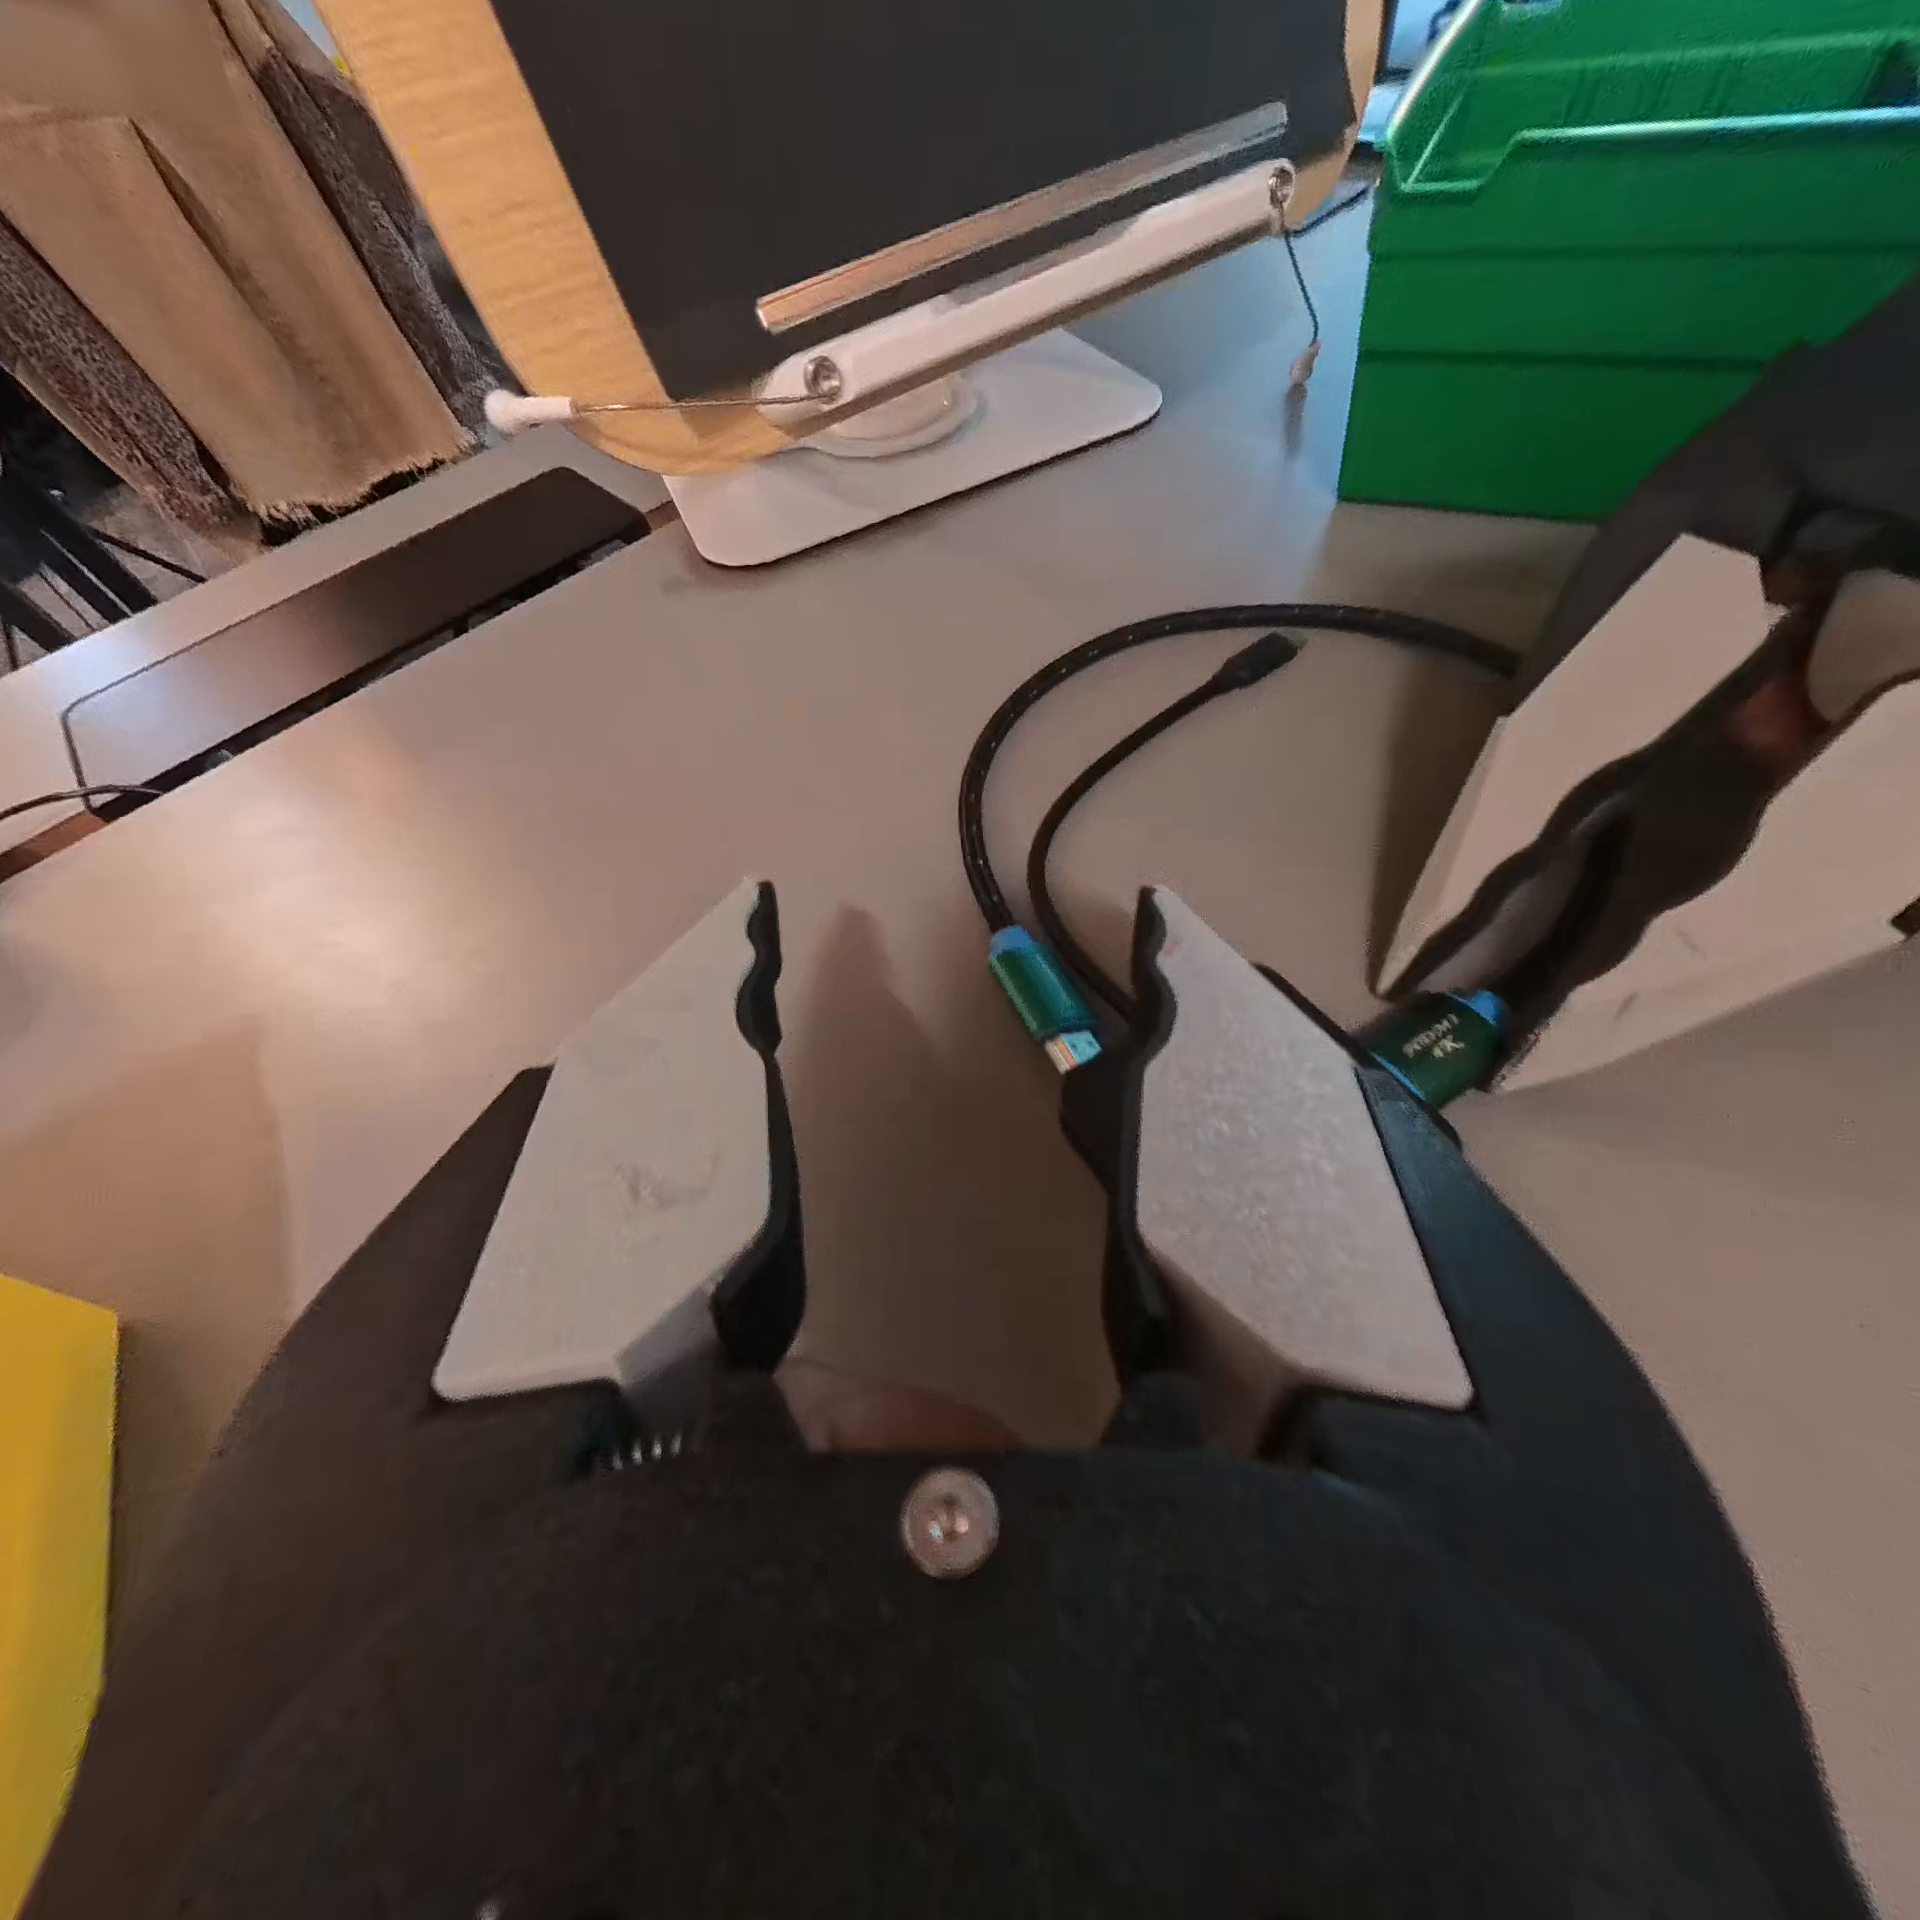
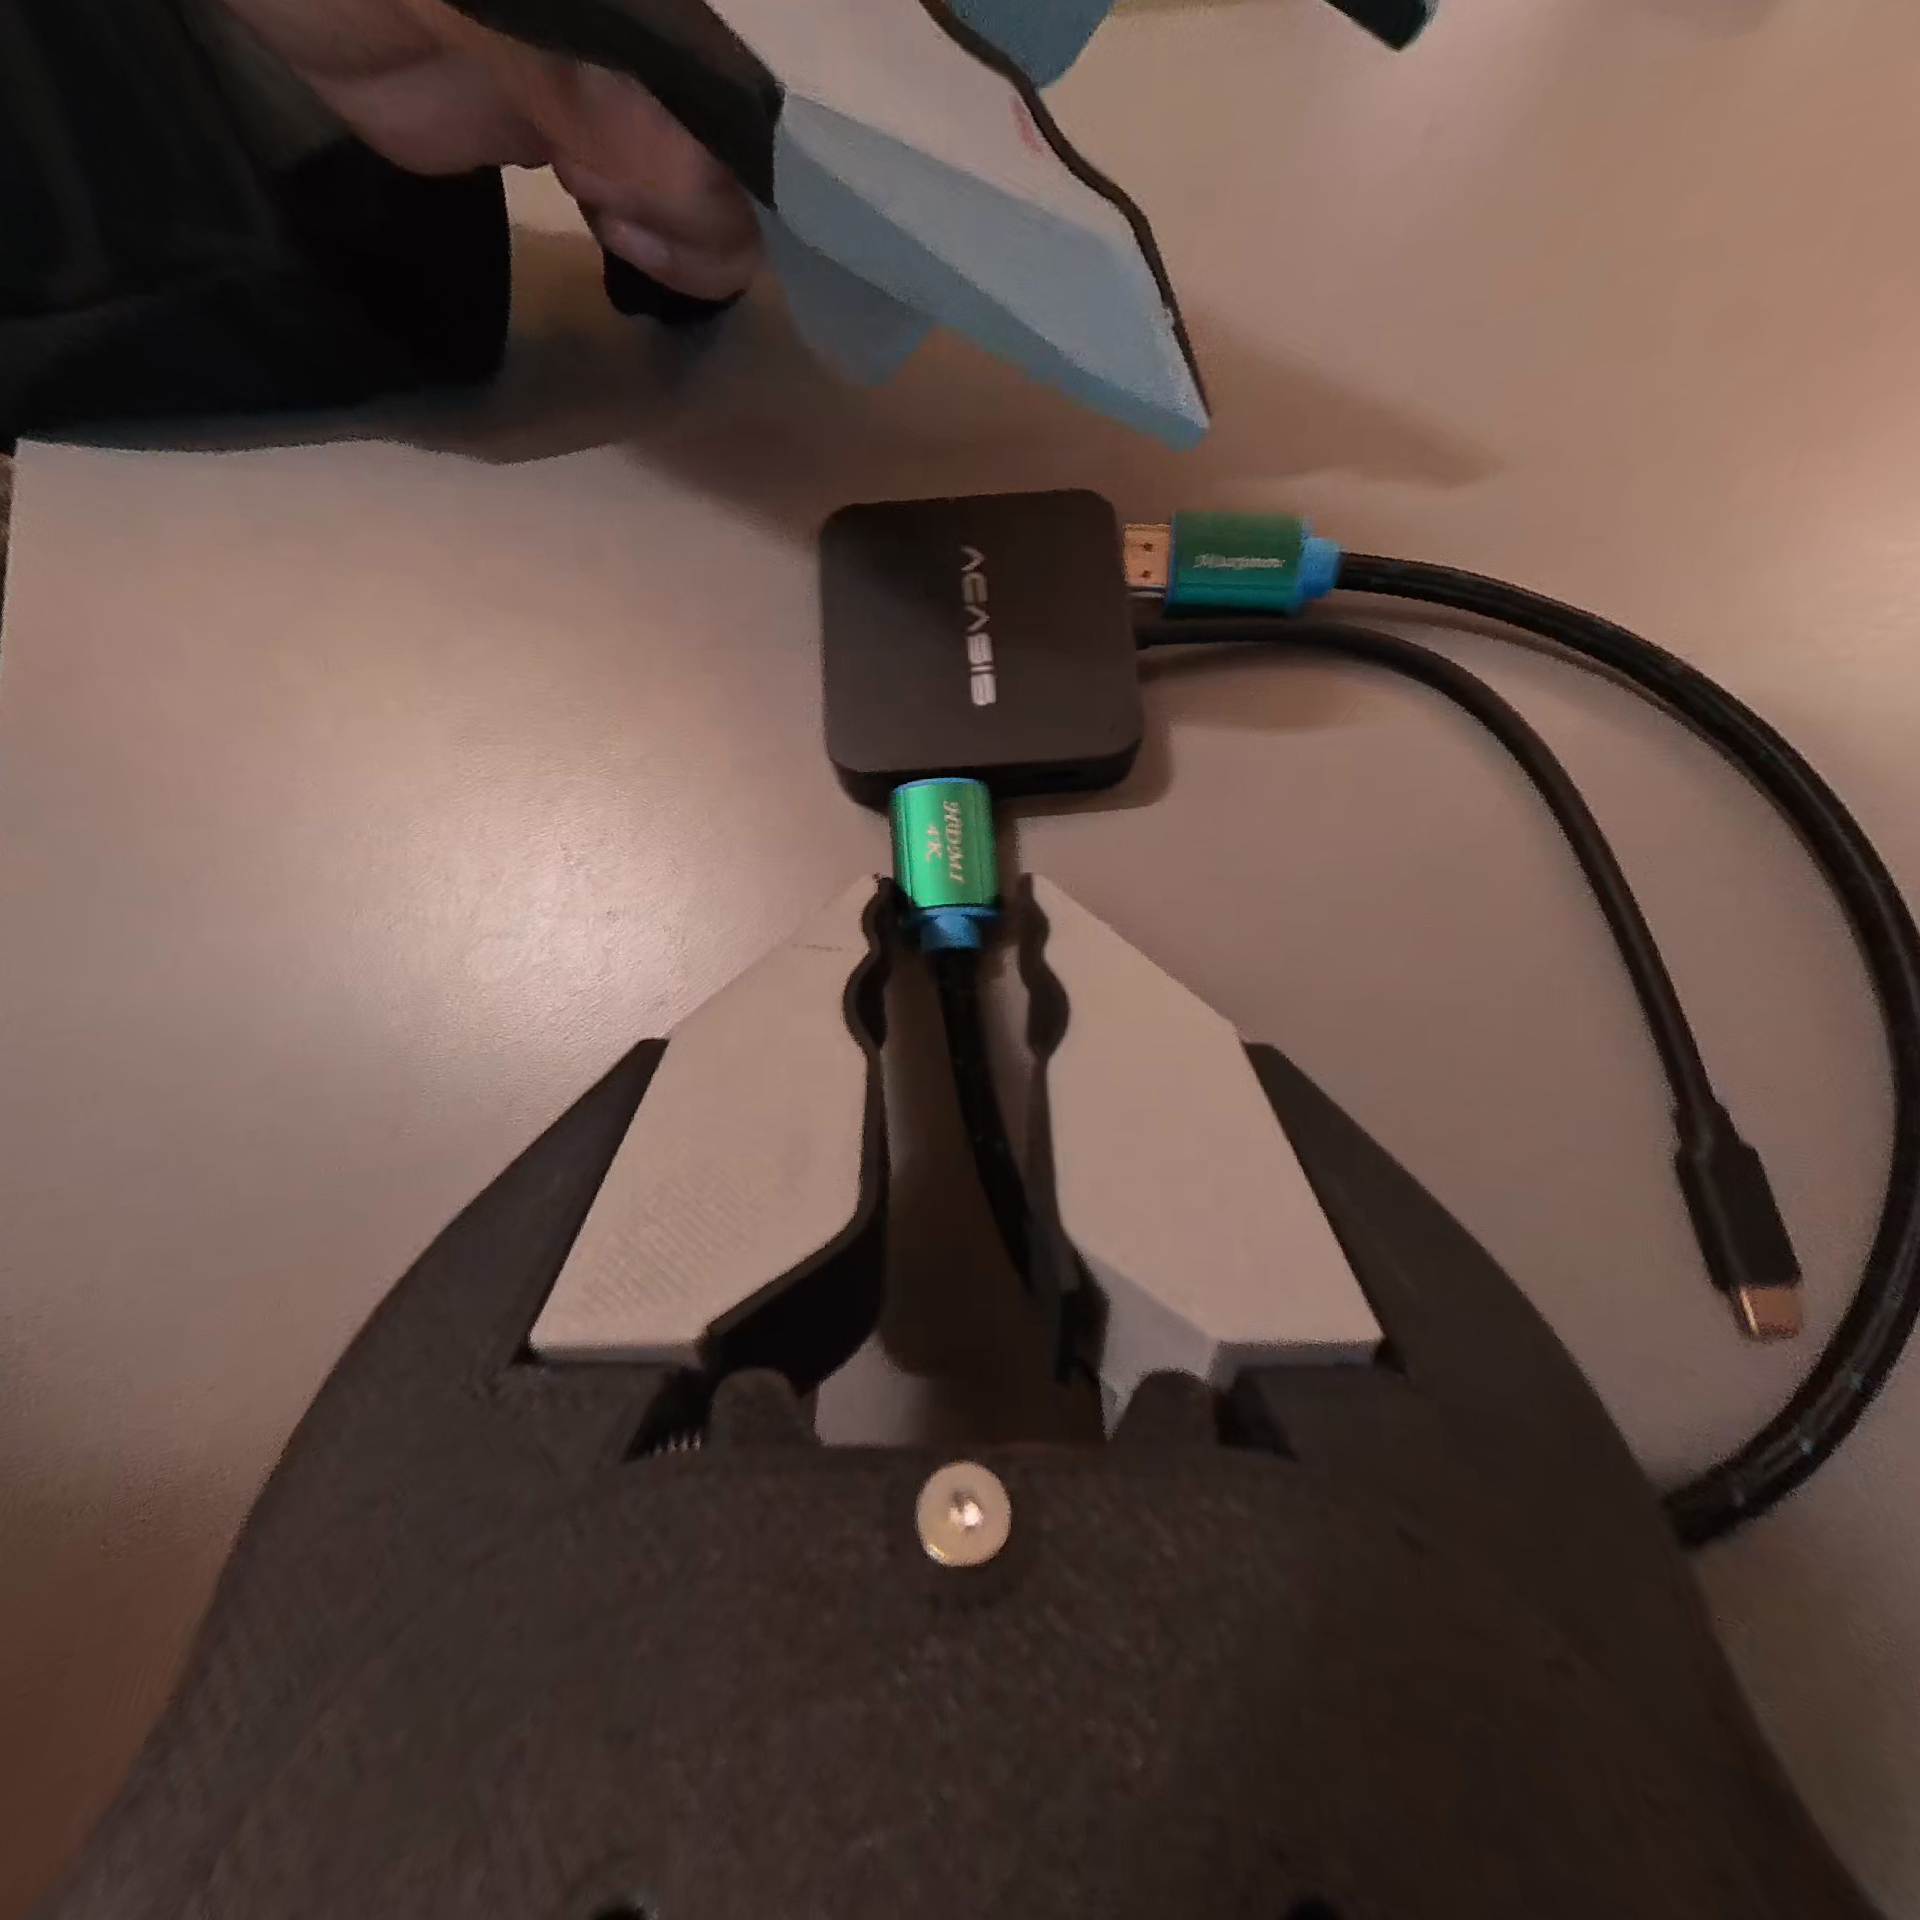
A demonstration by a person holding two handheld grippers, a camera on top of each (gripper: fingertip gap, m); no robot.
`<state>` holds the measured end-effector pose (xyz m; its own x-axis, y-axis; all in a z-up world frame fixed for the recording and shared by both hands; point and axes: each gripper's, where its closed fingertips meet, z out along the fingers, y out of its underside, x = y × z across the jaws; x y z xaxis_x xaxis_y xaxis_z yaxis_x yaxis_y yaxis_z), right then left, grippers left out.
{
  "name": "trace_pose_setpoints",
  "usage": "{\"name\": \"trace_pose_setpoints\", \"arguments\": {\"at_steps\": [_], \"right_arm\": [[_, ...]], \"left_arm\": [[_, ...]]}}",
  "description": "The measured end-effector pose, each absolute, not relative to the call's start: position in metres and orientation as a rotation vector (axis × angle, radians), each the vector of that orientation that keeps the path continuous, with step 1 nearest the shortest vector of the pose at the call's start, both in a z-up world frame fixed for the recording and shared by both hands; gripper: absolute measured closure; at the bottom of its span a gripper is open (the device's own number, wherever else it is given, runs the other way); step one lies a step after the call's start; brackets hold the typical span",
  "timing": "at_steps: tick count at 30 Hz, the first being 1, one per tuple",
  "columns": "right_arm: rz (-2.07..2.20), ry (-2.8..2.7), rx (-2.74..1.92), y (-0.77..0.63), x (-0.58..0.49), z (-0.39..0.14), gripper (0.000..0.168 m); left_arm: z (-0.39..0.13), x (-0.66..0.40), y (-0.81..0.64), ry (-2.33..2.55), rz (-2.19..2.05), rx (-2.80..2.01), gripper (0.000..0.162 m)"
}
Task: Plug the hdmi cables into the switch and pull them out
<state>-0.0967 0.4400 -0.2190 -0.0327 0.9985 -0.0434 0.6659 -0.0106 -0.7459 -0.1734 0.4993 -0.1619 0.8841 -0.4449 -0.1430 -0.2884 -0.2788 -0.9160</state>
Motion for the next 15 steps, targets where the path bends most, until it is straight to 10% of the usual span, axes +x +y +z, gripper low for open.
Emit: {"name": "trace_pose_setpoints", "arguments": {"at_steps": [15], "right_arm": [[1.036, -1.399, -1.678, 0.475, -0.109, -0.173, 0.152]], "left_arm": [[-0.16, -0.161, 0.475, 0.995, 0.313, -1.529, 0.094]]}}
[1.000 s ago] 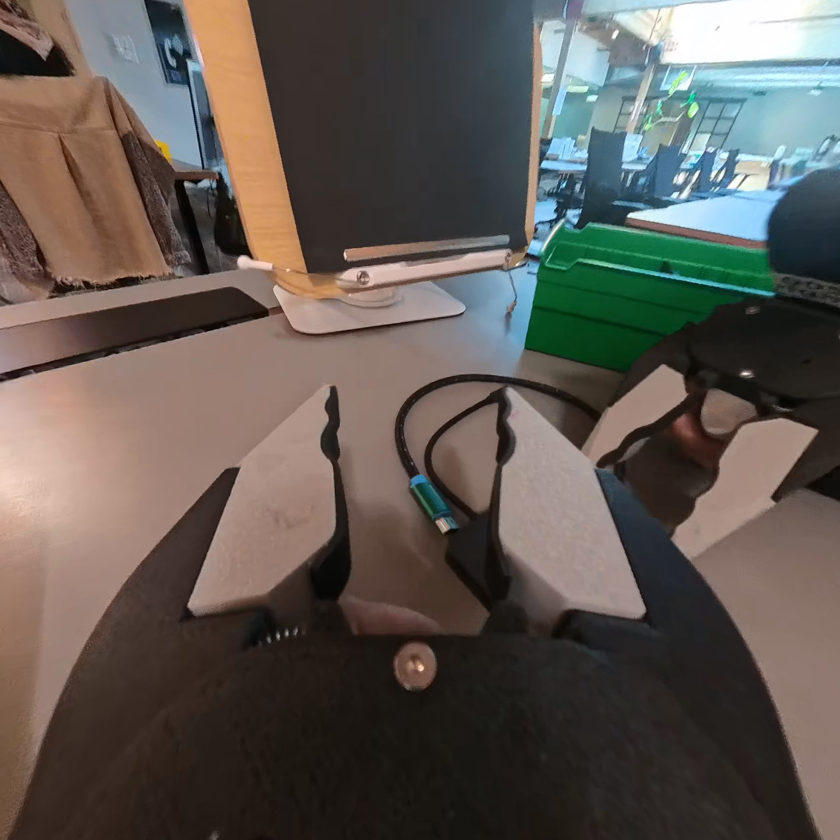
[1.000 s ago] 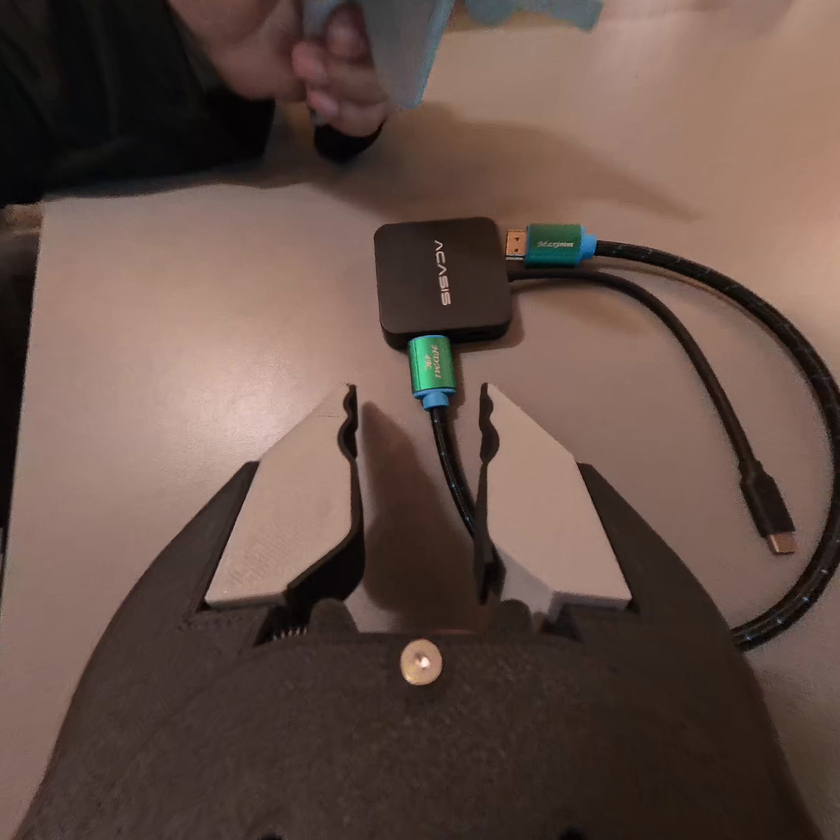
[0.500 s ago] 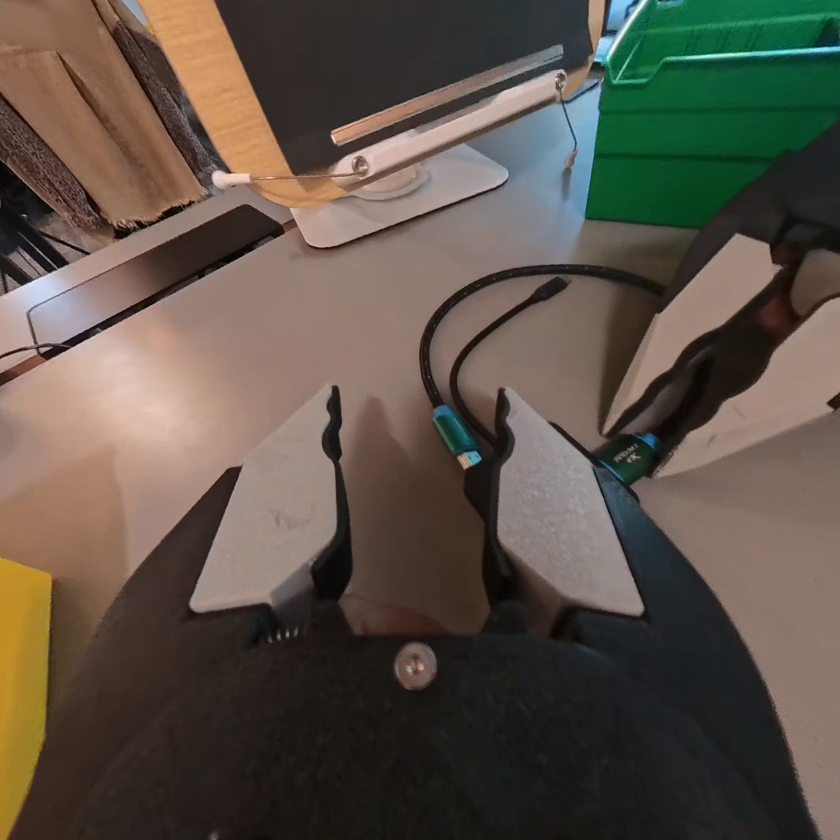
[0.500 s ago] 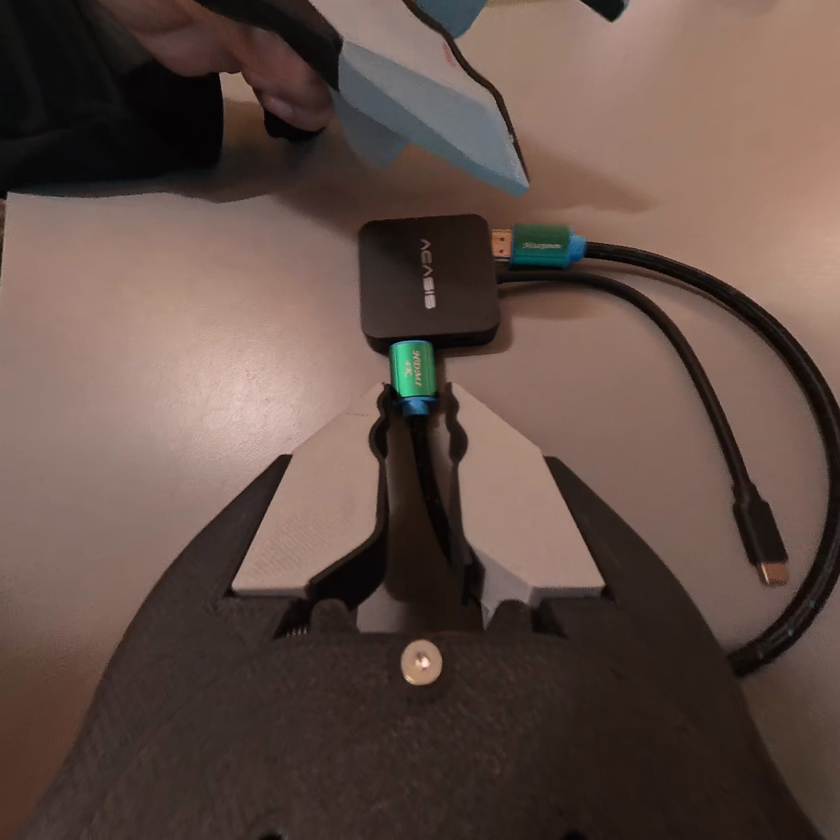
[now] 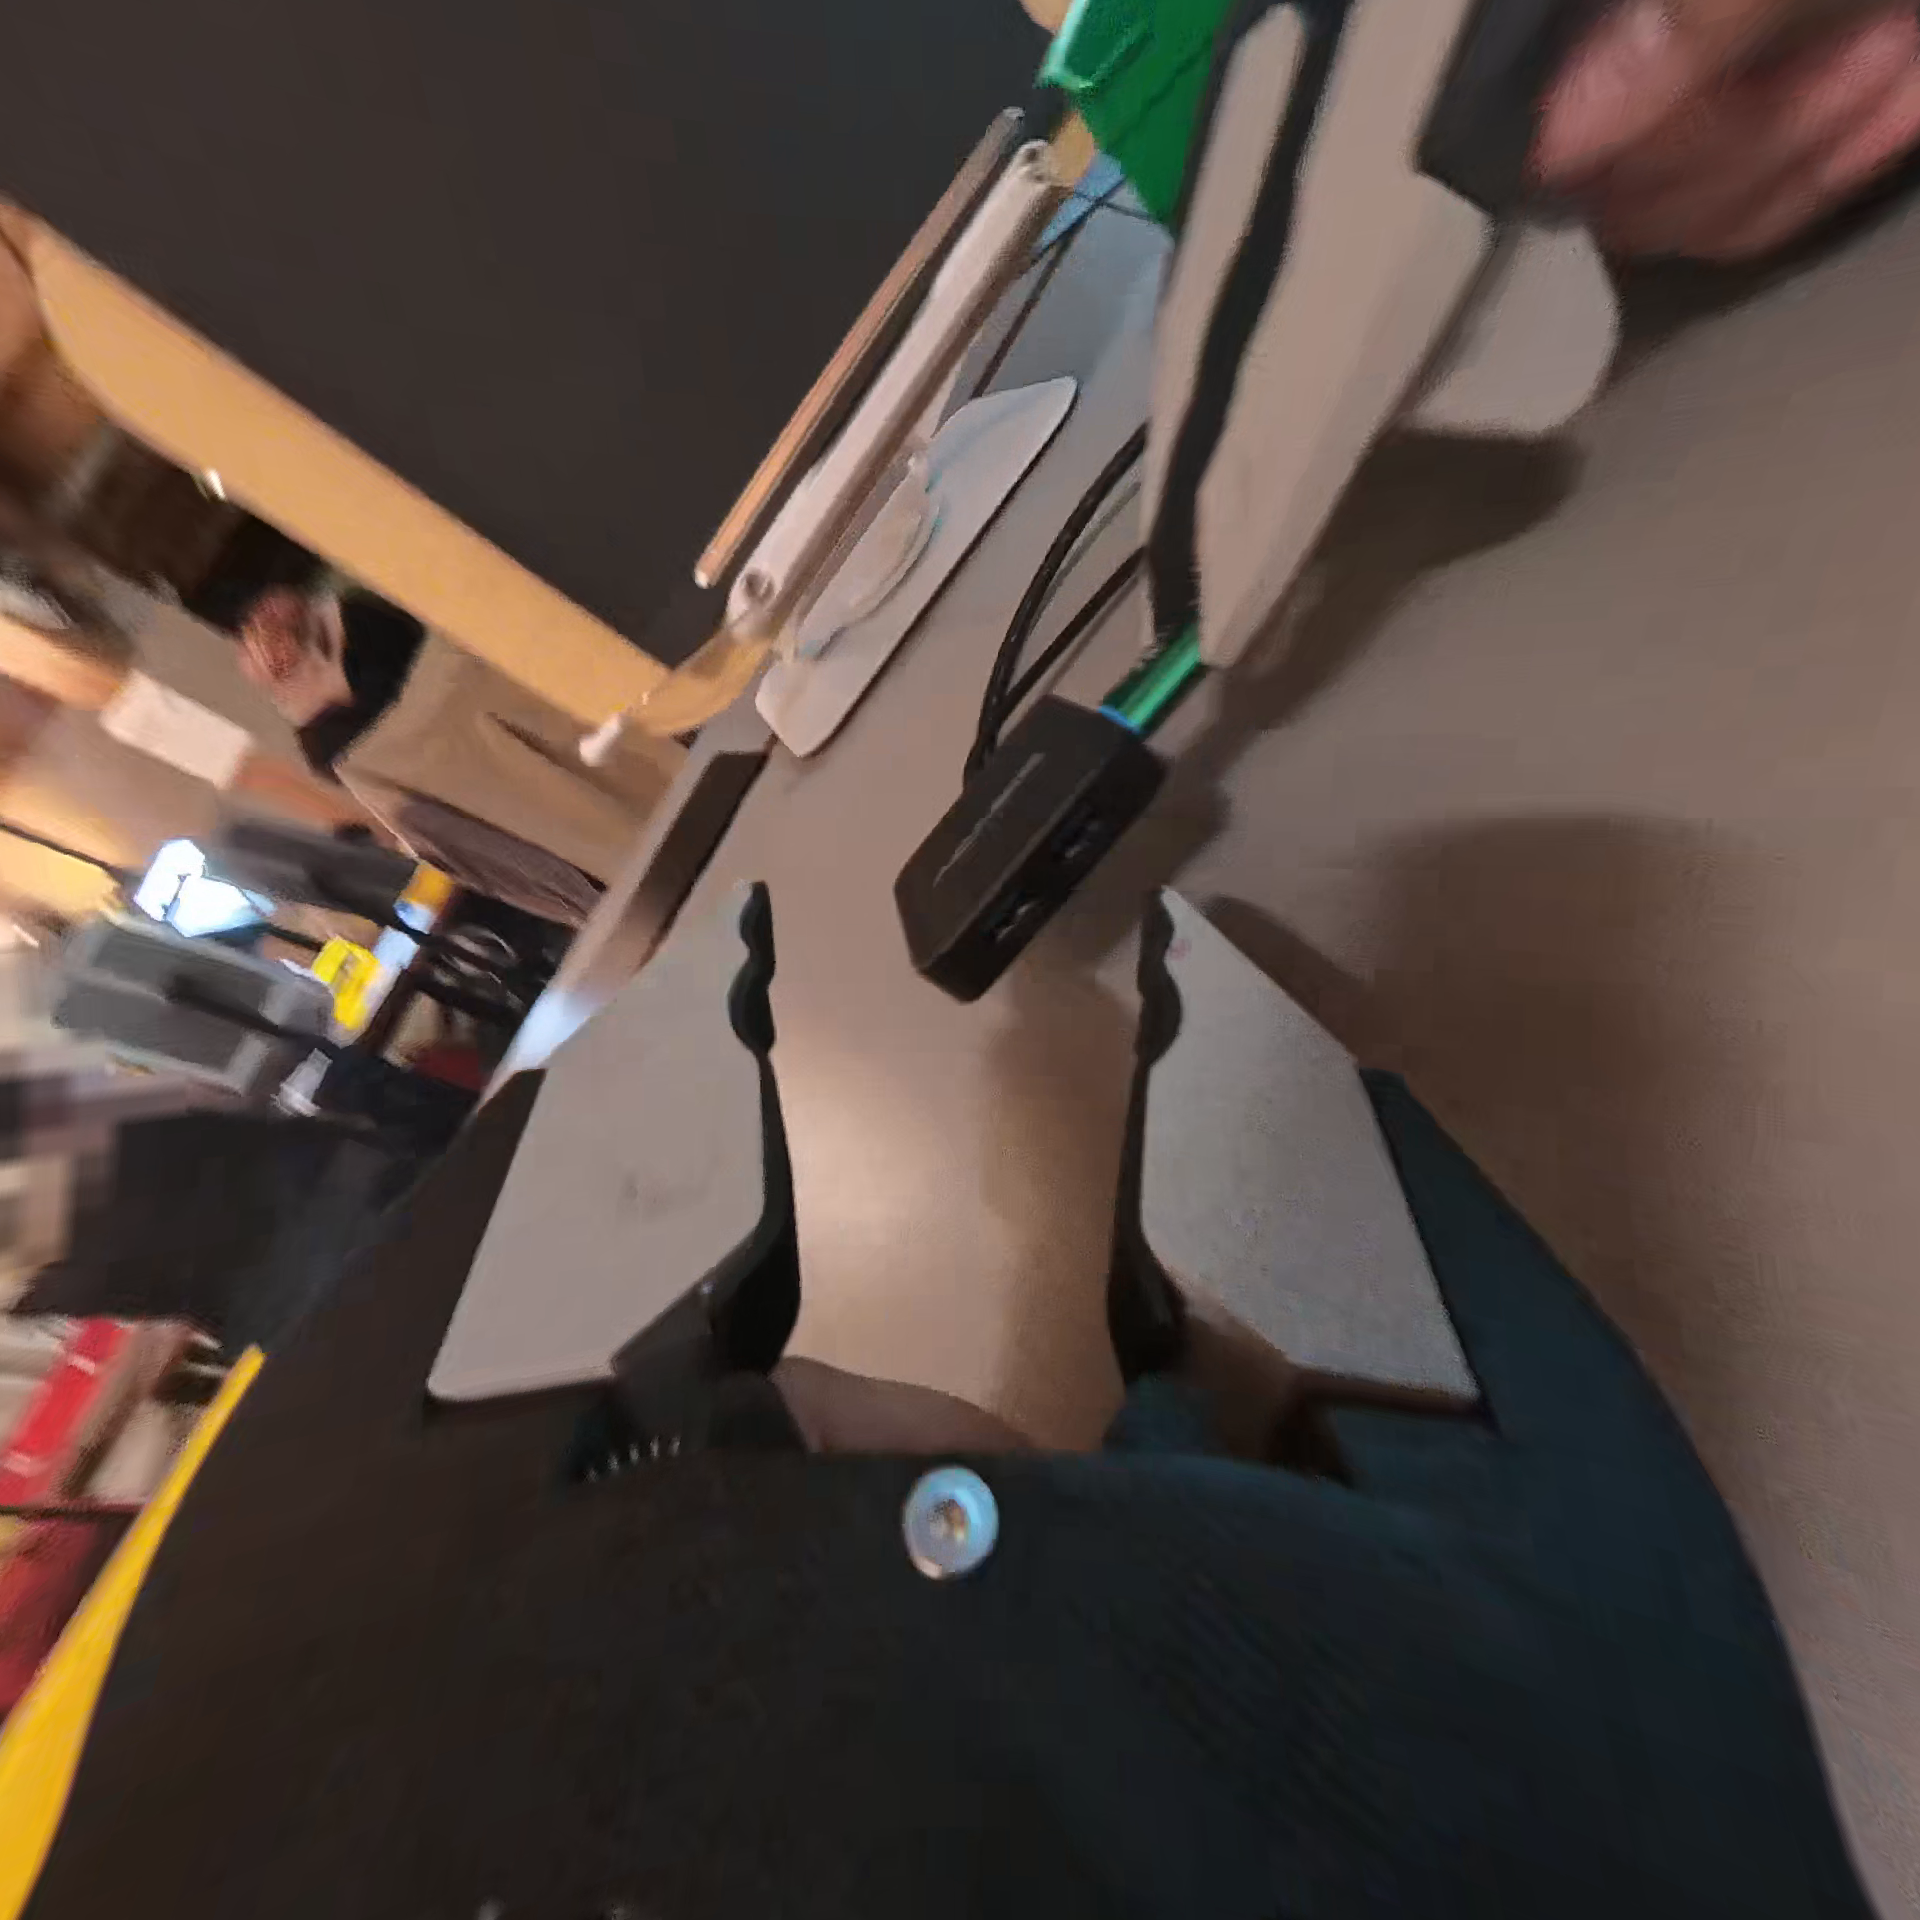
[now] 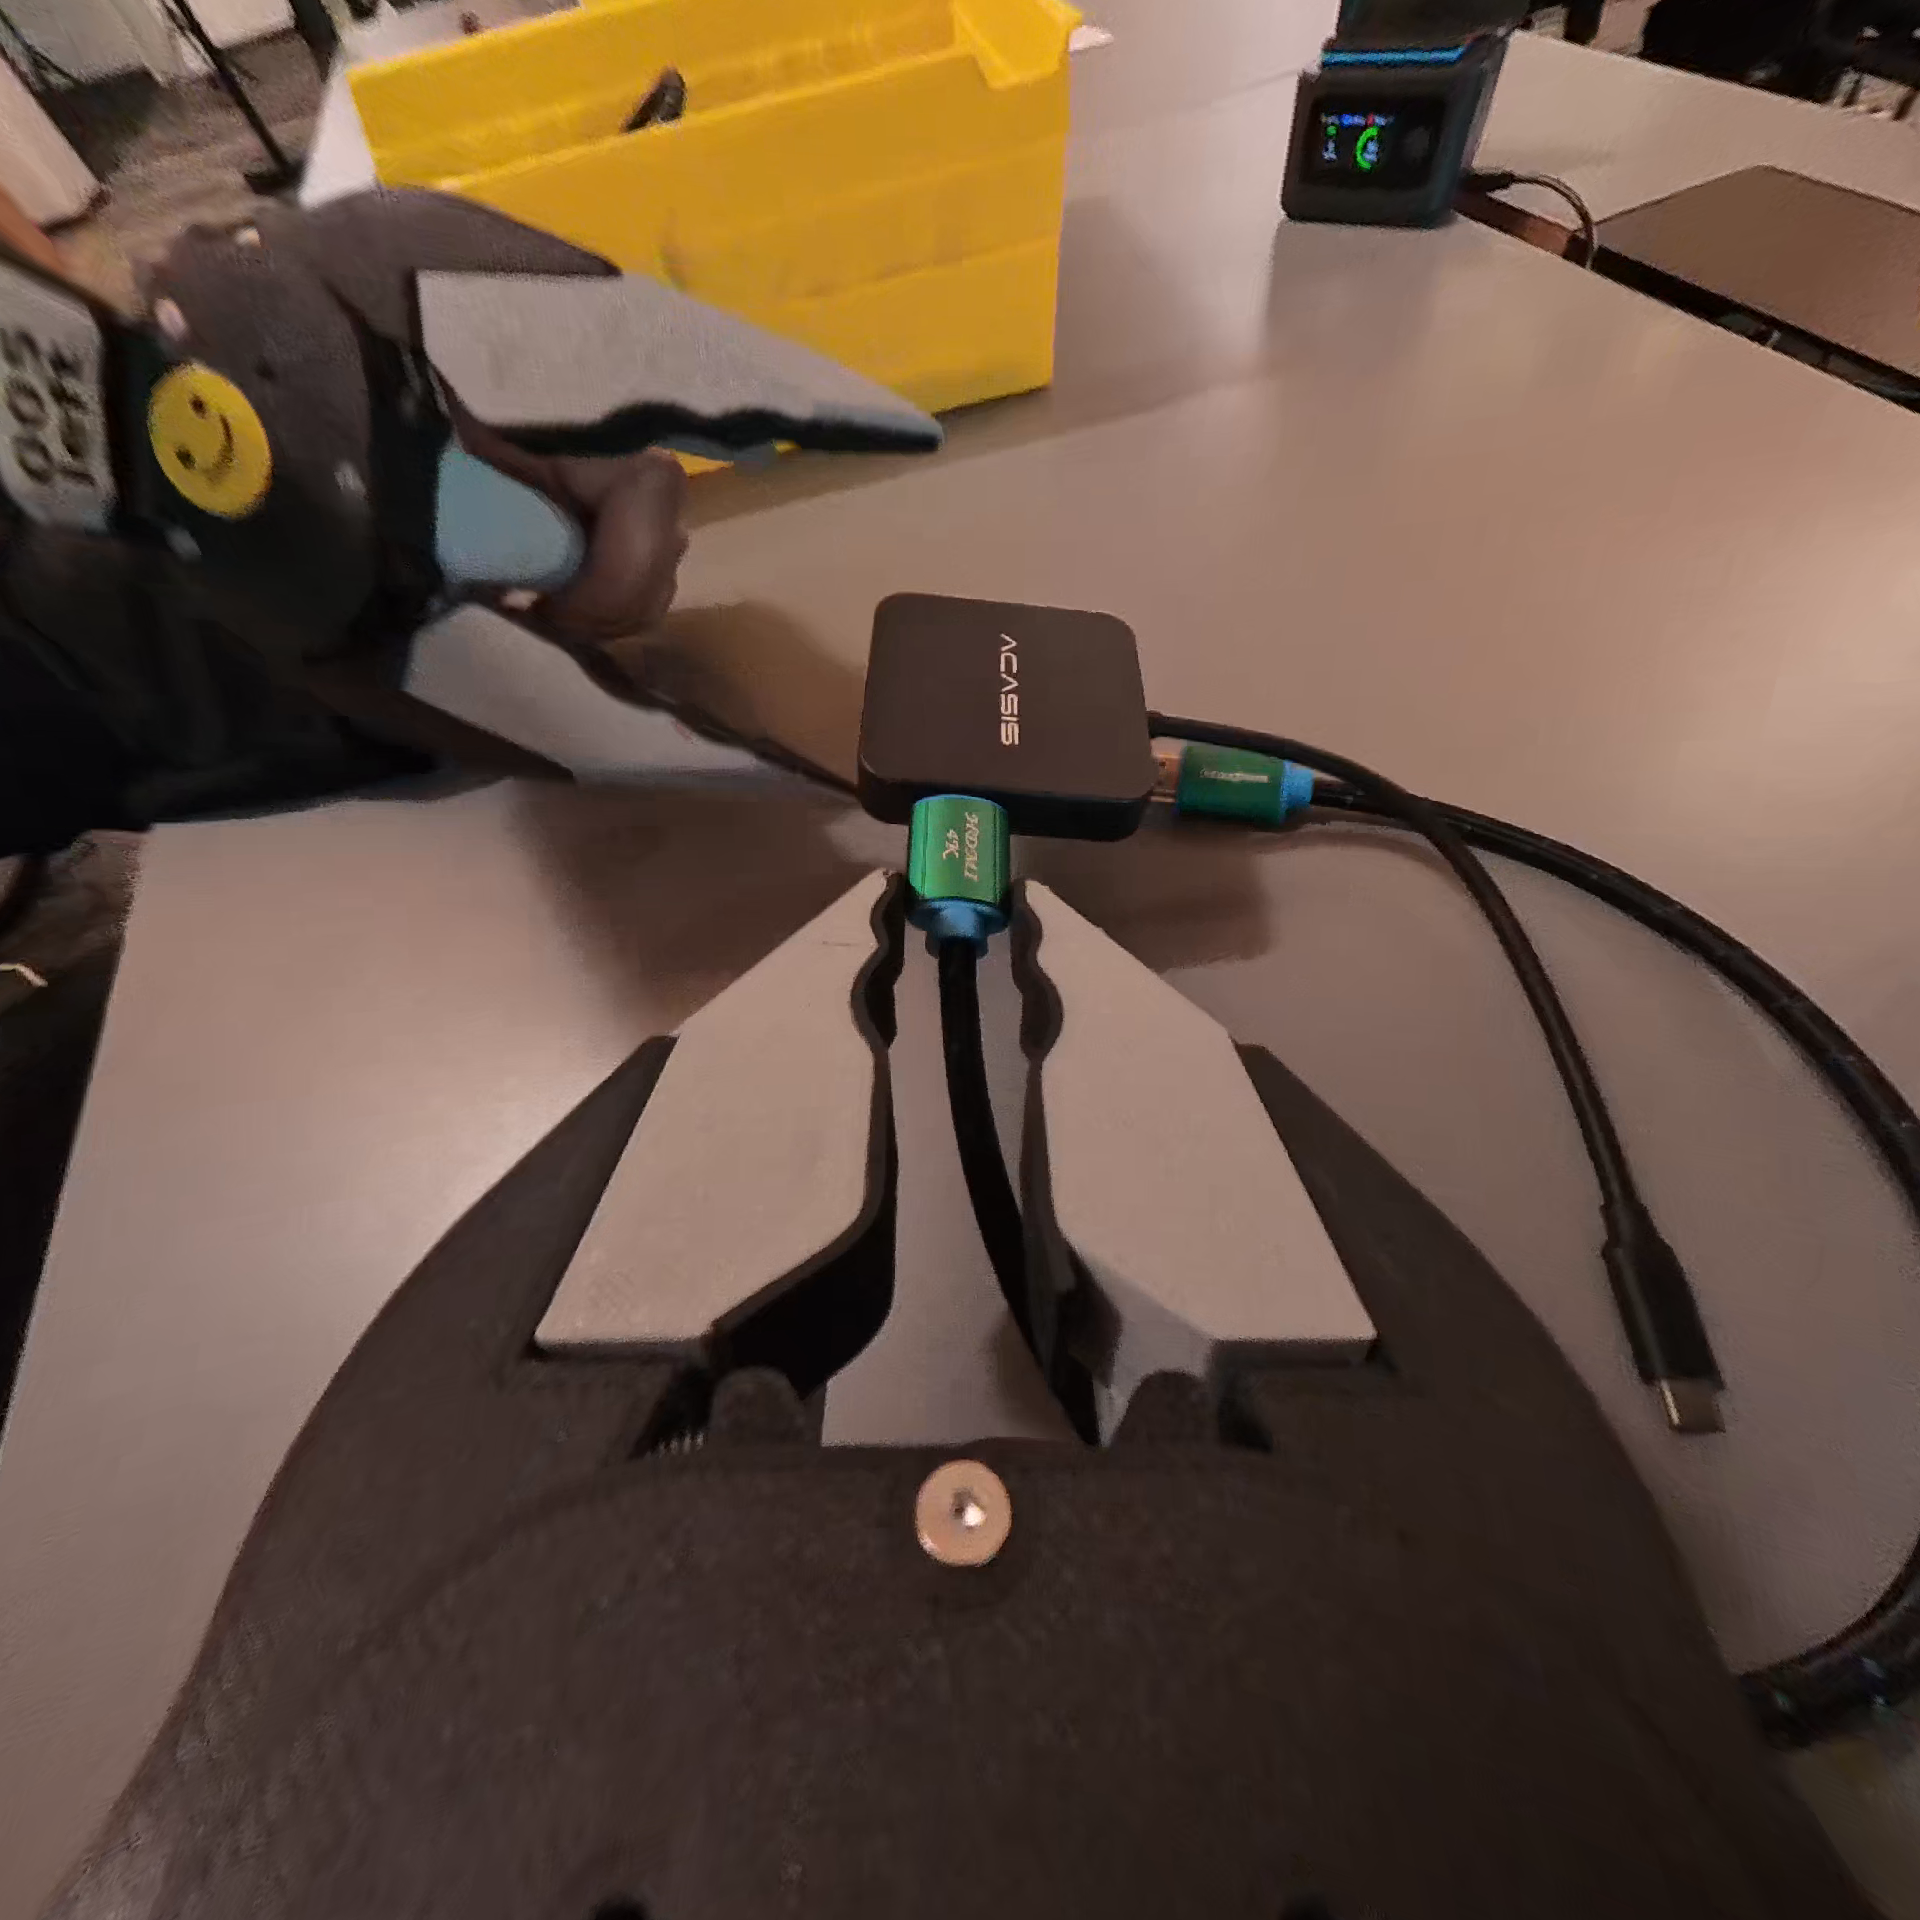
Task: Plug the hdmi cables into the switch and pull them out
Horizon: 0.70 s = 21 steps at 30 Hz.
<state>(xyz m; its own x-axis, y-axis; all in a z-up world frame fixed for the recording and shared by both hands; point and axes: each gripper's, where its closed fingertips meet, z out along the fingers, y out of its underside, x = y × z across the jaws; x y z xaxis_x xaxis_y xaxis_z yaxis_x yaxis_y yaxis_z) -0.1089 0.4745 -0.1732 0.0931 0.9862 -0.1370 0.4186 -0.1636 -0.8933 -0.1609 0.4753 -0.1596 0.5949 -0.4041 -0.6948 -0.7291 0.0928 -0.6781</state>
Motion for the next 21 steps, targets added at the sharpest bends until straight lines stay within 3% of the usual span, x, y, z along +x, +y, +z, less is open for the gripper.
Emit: {"name": "trace_pose_setpoints", "arguments": {"at_steps": [3, 9, 12, 15, 21], "right_arm": [[1.115, -1.397, -1.653, 0.47, -0.109, -0.166, 0.152], [1.228, -1.485, -1.614, 0.45, -0.109, -0.166, 0.152], [1.127, -1.465, -1.551, 0.455, -0.113, -0.161, 0.152], [1.017, -1.328, -1.506, 0.472, -0.109, -0.142, 0.127], [0.87, -0.982, -1.374, 0.493, -0.083, -0.088, 0.107]], "left_arm": [[-0.162, -0.149, 0.477, 1.131, 0.423, -1.426, 0.1], [-0.174, -0.14, 0.486, 1.301, 0.628, -1.327, 0.146], [-0.186, -0.143, 0.485, 1.309, 0.527, -1.454, 0.149], [-0.185, -0.149, 0.487, 1.203, 0.382, -1.562, 0.149], [-0.179, -0.147, 0.489, 1.028, 0.254, -1.669, 0.147]]}}
